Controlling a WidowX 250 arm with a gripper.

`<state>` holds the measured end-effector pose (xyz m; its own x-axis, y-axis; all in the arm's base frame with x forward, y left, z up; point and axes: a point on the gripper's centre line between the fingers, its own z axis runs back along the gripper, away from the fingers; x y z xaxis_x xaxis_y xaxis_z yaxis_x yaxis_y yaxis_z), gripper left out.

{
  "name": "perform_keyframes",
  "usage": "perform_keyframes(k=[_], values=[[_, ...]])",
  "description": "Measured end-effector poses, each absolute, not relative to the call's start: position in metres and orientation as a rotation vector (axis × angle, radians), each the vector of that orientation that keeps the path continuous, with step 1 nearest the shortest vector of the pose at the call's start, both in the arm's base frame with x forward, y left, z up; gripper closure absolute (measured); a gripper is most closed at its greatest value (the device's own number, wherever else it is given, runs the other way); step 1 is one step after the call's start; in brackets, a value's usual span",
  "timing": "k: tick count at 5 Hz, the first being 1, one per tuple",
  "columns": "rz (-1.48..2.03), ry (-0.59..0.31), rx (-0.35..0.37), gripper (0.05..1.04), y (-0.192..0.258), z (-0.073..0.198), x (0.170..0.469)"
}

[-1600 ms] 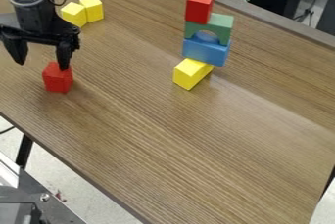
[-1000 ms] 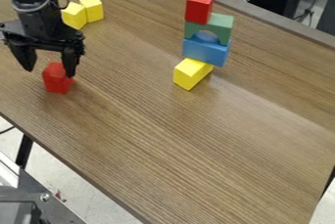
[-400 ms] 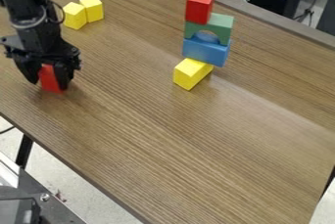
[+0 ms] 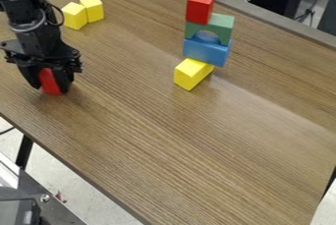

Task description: Put the red cube on top of the tower

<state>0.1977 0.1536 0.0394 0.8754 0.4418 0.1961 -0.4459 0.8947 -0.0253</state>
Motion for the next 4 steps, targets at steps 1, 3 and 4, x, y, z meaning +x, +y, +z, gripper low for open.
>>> perform_keyframes(k=[1,3,4], values=[[0.466,-0.265,-0.053,0.503,0.115,0.079,0.217],[0.132,-0.237,-0.062,0.503,0.034,0.145,0.267],[-0.001,-0.291,-0.009,0.503,-0.001,0.154,0.272]])
